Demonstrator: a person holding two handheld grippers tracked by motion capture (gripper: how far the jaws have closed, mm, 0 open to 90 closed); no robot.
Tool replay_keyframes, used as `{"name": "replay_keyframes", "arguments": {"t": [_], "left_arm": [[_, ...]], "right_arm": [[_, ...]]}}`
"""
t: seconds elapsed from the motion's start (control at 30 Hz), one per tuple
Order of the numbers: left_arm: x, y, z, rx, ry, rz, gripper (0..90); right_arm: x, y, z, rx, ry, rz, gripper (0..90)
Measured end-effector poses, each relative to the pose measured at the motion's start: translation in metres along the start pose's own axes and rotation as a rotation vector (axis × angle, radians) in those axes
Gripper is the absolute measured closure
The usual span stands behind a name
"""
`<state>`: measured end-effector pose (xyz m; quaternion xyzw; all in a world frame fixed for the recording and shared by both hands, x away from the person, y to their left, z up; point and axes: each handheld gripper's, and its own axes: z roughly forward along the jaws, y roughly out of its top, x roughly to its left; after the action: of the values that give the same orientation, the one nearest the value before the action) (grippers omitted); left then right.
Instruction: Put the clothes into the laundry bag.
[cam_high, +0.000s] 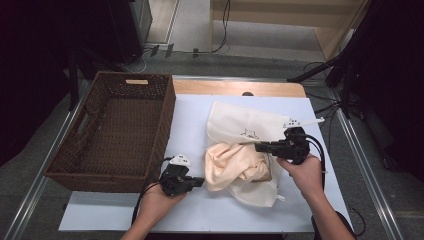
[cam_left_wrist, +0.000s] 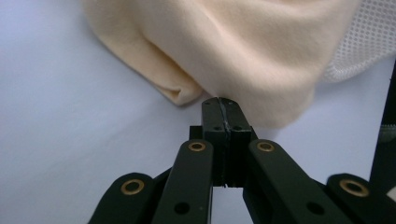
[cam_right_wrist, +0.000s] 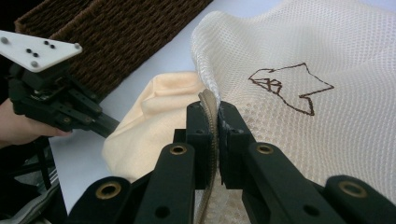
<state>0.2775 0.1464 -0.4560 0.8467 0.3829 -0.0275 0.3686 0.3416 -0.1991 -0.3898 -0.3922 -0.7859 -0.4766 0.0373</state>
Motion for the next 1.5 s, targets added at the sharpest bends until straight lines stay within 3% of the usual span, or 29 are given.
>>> {"name": "replay_keyframes", "arguments": {"t": [0.1,0.23,0.3,0.37,0.6,0.73,0.97,1.23,1.5], "left_arm": [[0.0,0.007,0.012,0.012,0.013,0.011,90.0],[-0.008,0.022,0.012,-0.02,0.027,0.048,90.0],[-0.012,0.03,0.01,-0.033,0.027,0.064,90.0],[-0.014,0.037,0.008,-0.056,0.0,0.053,90.0],[-0.024,0.057,-0.007,-0.054,0.013,0.116,90.0],[-0.025,0.065,-0.015,-0.084,-0.022,0.105,90.0],[-0.023,0.073,0.013,-0.021,-0.033,0.101,90.0],[-0.034,0.088,0.036,-0.016,-0.031,0.138,90.0],[-0.04,0.1,0.049,-0.017,-0.029,0.144,90.0]], "right_arm": [[0.001,0.0,-0.001,0.0,-0.002,0.001,85.1],[0.003,-0.001,-0.001,0.001,-0.015,-0.011,85.1],[0.003,-0.001,-0.002,0.004,-0.023,-0.009,85.1],[0.003,-0.001,-0.002,0.005,-0.028,-0.01,85.1],[0.006,-0.002,-0.004,0.006,-0.038,-0.014,85.1],[0.006,-0.003,-0.004,0.01,-0.04,-0.015,85.1],[0.009,-0.003,-0.001,0.018,-0.045,-0.02,85.1],[0.006,-0.003,-0.001,0.019,-0.06,-0.018,85.3],[0.005,-0.003,0.001,0.024,-0.081,-0.011,85.4]]}}
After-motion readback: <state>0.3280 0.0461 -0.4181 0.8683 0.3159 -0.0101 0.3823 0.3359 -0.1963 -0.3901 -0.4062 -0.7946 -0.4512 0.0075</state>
